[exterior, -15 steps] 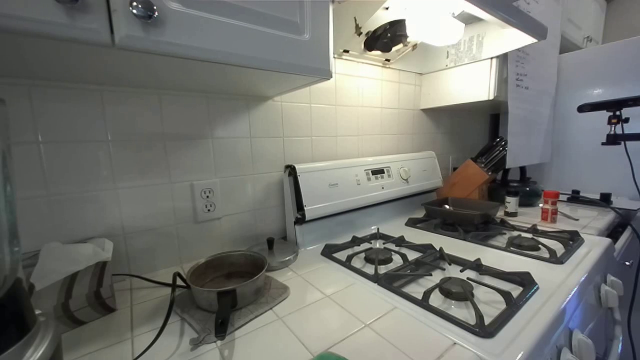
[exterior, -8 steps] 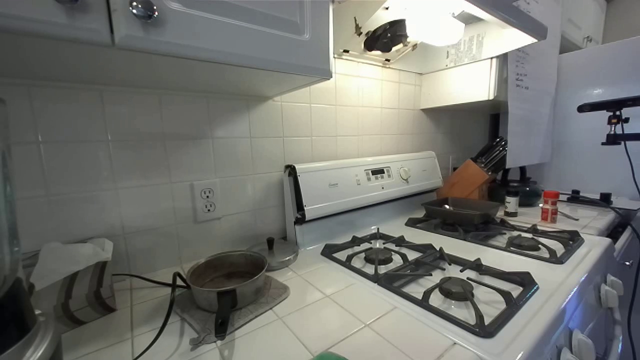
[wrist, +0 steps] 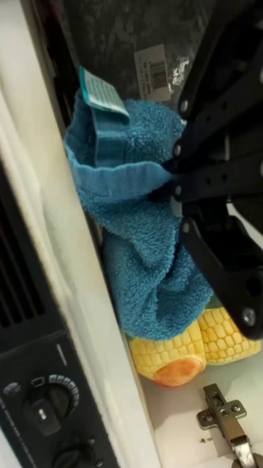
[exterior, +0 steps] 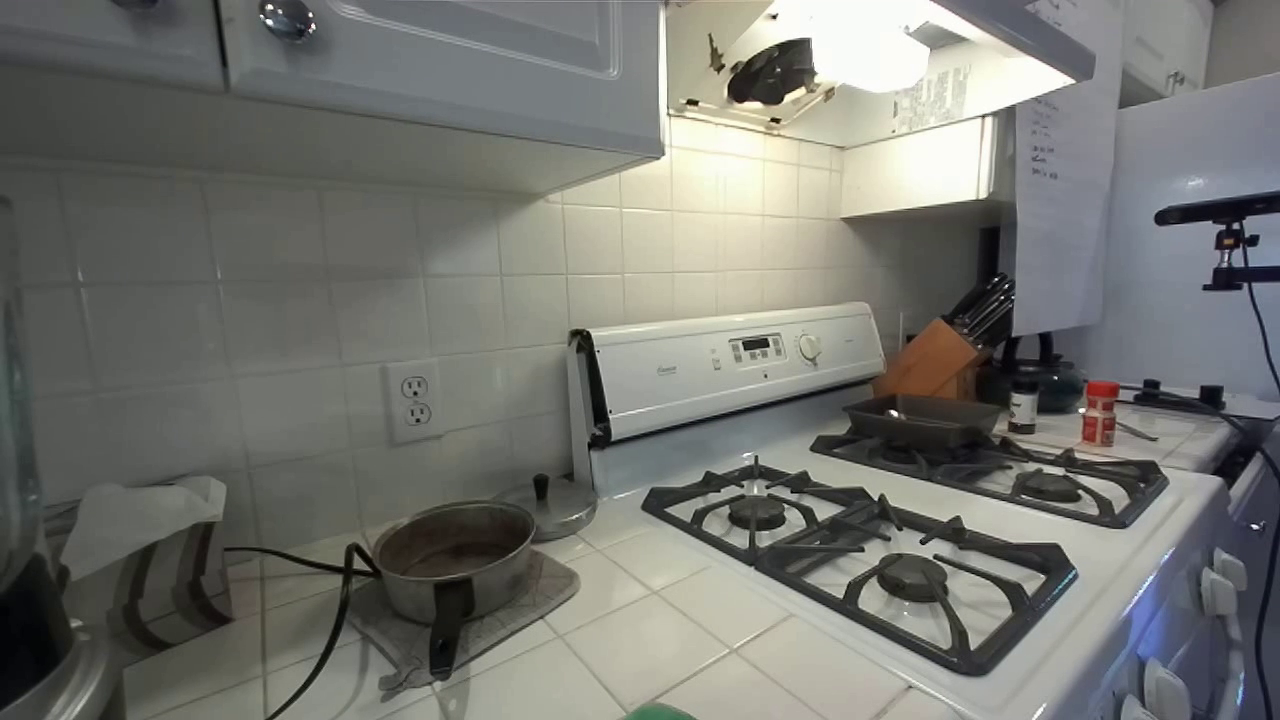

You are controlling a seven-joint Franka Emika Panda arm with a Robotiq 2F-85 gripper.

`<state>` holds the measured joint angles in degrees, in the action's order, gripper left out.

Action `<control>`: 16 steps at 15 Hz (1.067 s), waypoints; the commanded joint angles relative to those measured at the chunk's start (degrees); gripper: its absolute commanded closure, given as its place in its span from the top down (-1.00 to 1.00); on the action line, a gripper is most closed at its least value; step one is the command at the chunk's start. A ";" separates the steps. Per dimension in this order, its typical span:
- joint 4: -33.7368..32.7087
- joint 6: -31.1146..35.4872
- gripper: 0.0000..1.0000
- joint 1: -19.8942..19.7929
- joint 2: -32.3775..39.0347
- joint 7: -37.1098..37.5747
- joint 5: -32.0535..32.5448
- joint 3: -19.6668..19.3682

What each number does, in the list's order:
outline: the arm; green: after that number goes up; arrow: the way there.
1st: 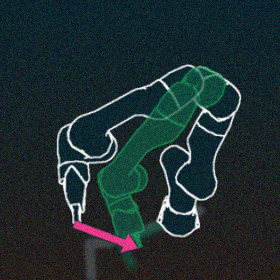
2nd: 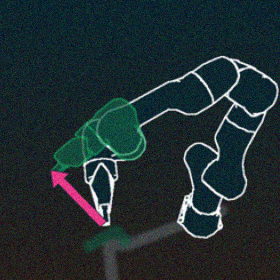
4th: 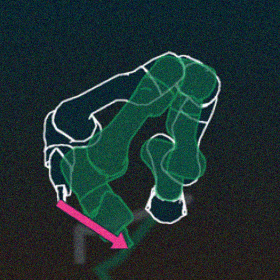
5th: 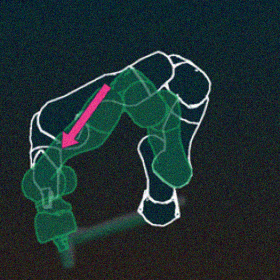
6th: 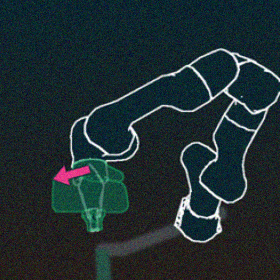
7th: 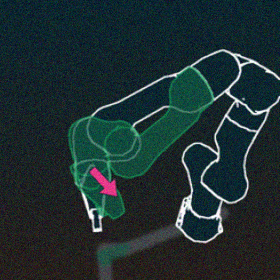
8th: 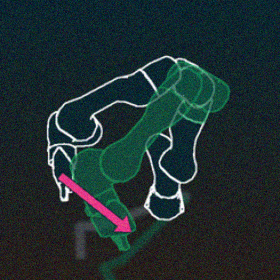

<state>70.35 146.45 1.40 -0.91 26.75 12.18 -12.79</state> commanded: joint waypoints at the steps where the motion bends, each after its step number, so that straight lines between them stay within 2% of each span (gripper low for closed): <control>1: -7.85 1.29 -0.97 -0.43 5.01 -3.34 -3.64 -0.44; 11: -14.79 0.07 -0.97 -3.82 12.10 -7.01 -8.01 -0.08; 12: -15.50 -0.29 -0.37 -3.87 12.36 -6.81 -7.74 0.03; 13: -16.02 -0.41 -0.33 -3.84 12.50 -6.59 -7.59 0.20; 16: -17.50 -0.04 0.06 -3.31 12.07 -6.07 -7.48 0.85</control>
<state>57.06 146.93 -1.68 9.95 21.72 6.73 -12.63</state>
